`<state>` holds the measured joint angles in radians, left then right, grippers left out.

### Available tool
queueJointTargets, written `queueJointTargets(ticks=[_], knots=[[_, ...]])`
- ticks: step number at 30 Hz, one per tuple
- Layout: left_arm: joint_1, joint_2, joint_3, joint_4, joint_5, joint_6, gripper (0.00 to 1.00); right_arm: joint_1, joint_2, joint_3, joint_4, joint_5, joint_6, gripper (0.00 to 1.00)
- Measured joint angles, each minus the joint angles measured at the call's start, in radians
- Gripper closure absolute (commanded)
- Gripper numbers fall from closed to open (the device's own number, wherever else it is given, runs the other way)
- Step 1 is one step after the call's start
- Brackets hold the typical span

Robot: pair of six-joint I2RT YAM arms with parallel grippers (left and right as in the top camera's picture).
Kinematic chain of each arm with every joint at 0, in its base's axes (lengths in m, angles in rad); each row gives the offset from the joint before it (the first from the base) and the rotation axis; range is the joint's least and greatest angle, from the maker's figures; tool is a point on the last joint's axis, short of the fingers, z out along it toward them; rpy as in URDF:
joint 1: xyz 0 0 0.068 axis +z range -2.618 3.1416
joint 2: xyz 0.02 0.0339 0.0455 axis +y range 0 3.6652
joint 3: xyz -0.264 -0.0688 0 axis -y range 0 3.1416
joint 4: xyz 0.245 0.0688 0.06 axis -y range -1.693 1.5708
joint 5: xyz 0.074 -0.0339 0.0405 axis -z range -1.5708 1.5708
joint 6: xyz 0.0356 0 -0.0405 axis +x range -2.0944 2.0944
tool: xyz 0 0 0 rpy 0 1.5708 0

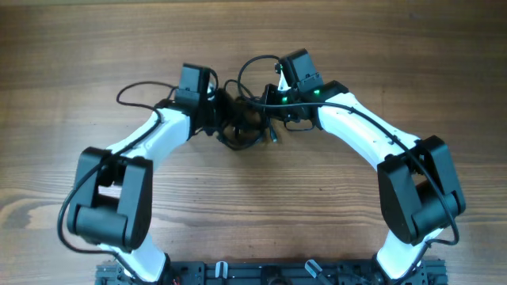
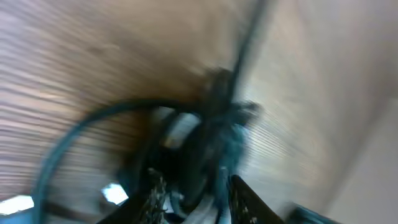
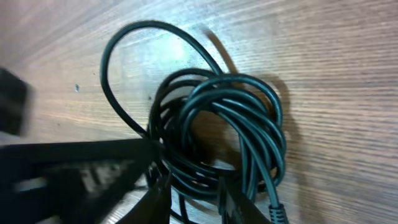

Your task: Untangle cables

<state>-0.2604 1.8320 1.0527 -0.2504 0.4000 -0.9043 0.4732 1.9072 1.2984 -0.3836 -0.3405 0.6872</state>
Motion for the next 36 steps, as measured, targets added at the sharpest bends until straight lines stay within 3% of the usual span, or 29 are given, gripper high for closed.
queueJointTargets(ticks=[15,36], knots=[[0.005,0.053,0.001,0.032,-0.105,-0.042,0.66,0.008,0.007,0.000,0.227,-0.017,0.164,0.65],[-0.034,0.053,0.010,-0.025,-0.119,-0.046,0.77,0.042,0.237,0.000,0.341,-0.105,0.306,0.65]])
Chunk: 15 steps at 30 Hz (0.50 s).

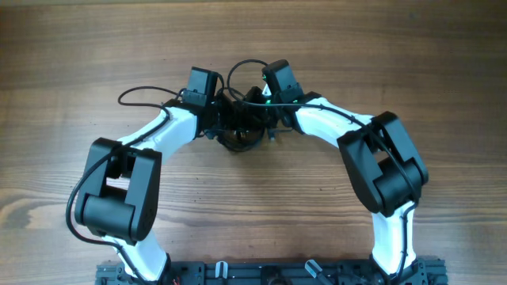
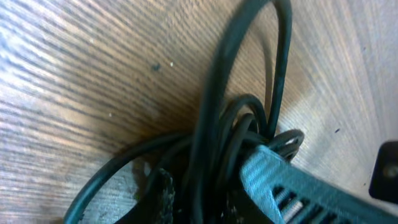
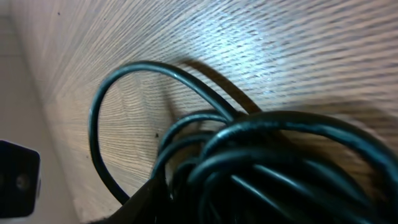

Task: Untangle cables
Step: 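Pull a cable strand with the right gripper rightward away from the bundle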

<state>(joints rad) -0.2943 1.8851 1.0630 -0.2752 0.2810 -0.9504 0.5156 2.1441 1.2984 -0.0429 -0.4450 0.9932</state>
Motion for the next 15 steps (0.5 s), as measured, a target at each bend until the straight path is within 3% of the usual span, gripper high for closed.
queueJointTargets(ticks=[2,7,15], knots=[[-0.004,0.000,0.001,-0.006,-0.001,0.000,0.77,0.001,0.015,0.000,0.021,-0.007,0.011,0.66],[-0.006,0.000,0.004,-0.018,-0.007,0.000,0.78,0.000,0.037,0.002,0.036,-0.030,0.040,0.89],[-0.006,0.000,0.005,-0.024,-0.015,0.000,0.78,-0.011,0.044,0.004,0.042,-0.072,0.006,0.96]])
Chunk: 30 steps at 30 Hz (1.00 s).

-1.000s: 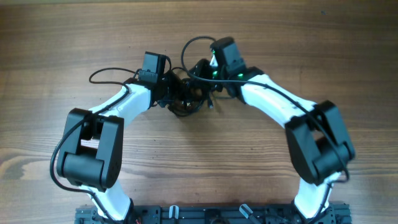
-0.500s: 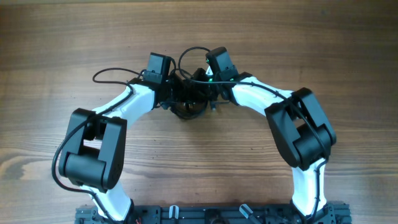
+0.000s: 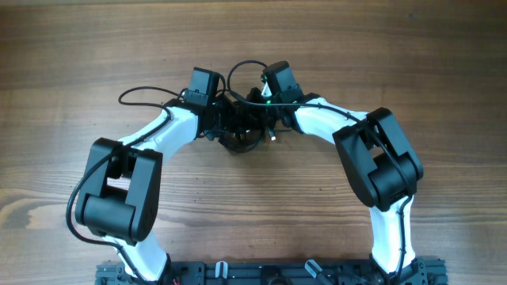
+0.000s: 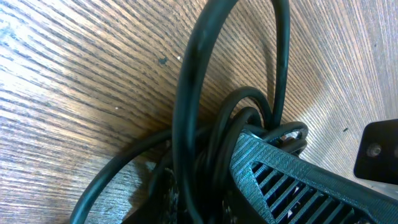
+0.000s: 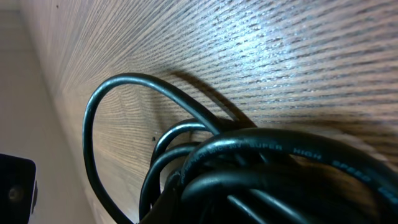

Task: Untangle cables
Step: 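Pull a cable strand with the right gripper rightward away from the bundle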

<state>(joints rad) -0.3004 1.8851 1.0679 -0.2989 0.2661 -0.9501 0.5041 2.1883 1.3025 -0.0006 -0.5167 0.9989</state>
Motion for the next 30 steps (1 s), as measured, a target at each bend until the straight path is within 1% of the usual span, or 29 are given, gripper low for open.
queueJointTargets(ticks=[7,11,16,18,22,30], knots=[[0.000,0.000,0.001,-0.005,0.002,0.000,0.78,-0.024,-0.002,0.000,-0.014,-0.062,-0.089,0.96],[0.000,0.000,0.002,-0.010,0.024,0.000,0.78,-0.028,-0.037,-0.012,-0.044,-0.060,-0.148,0.96],[0.000,-0.006,0.014,-0.021,0.034,0.000,0.78,-0.045,-0.143,-0.039,-0.089,-0.043,-0.198,0.96],[0.001,-0.004,0.012,-0.045,0.018,-0.003,0.78,-0.055,-0.222,-0.039,-0.092,-0.048,-0.216,0.96],[0.003,0.000,0.011,-0.047,-0.002,-0.008,0.78,-0.058,-0.363,-0.038,-0.100,-0.074,-0.224,0.96],[0.008,0.000,0.011,-0.053,-0.015,-0.014,0.78,-0.068,-0.397,-0.038,-0.107,-0.136,-0.227,0.96]])
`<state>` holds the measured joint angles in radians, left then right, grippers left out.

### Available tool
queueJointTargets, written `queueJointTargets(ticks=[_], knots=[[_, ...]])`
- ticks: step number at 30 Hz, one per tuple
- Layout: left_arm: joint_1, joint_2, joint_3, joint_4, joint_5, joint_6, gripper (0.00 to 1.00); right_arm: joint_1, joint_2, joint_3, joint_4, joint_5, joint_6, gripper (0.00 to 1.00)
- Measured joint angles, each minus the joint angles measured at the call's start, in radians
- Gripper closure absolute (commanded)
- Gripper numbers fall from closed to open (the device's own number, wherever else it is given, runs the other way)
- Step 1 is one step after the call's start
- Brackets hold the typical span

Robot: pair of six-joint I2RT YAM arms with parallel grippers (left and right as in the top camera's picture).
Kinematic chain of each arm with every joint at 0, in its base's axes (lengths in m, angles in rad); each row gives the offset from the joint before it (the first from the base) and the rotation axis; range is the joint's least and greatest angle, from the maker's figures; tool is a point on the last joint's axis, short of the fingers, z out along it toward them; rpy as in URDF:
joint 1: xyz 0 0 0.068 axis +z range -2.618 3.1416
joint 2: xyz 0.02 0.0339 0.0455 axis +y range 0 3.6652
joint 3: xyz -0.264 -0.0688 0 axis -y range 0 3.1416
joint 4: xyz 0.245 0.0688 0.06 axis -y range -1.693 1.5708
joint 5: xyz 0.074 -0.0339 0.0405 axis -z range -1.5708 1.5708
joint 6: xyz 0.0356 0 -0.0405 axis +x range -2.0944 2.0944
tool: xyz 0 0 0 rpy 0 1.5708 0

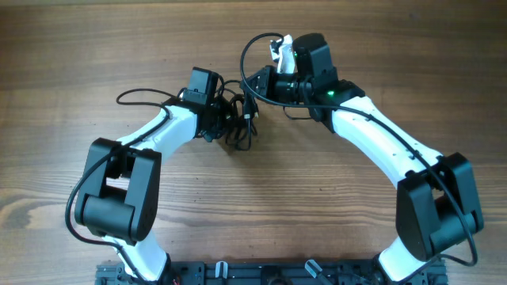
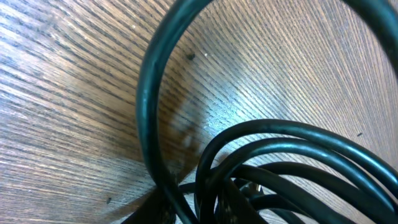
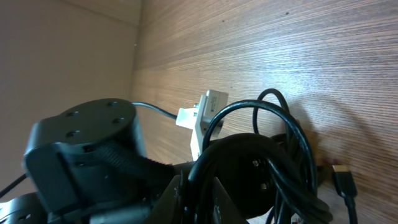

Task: Untangle cables
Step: 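Pull a cable strand with the right gripper rightward away from the bundle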

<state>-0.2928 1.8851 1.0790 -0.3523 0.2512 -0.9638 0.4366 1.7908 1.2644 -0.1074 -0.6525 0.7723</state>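
A black cable tangle (image 1: 239, 128) lies on the wood table between the arms. My left gripper (image 1: 228, 120) is shut on its left side, and black loops (image 2: 261, 155) fill the left wrist view, nearly hiding the fingers. My right gripper (image 1: 266, 81) is raised behind the tangle and shut on a coil of black cable (image 3: 261, 155). A loop (image 1: 252, 49) arches up from it. A white plug (image 1: 282, 44) (image 3: 208, 112) sticks up beside that coil. A small metal connector (image 3: 341, 175) hangs at the right.
The wood table (image 1: 380, 47) spreads on all sides. The left arm's own thin black lead (image 1: 139, 96) loops over the table to the left. The left arm's round wrist housing (image 3: 87, 143) sits close beside my right gripper.
My right gripper has gone from low on the tangle to higher, further back and to the right, with a coil in it. A white plug now shows. The left gripper stays on the tangle.
Both grippers were at the tangle from either side, the right one just off it. Then both were pressed close into the loops. Now the right gripper holds part of the cable away from the heap that the left one grips.
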Motion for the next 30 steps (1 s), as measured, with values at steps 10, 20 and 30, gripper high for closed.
queueJointTargets(ticks=[10,20,30], knots=[[-0.003,0.003,-0.002,-0.009,0.001,0.000,0.83,-0.233,-0.092,0.005,-0.215,-0.079,-0.074,0.96],[-0.016,0.003,-0.006,0.041,0.049,0.107,0.96,-0.322,-0.096,0.006,-0.597,0.211,-0.265,0.95],[-0.021,-0.161,-0.018,0.030,0.079,0.284,0.67,-0.328,-0.102,0.008,-0.653,0.288,-0.335,0.85]])
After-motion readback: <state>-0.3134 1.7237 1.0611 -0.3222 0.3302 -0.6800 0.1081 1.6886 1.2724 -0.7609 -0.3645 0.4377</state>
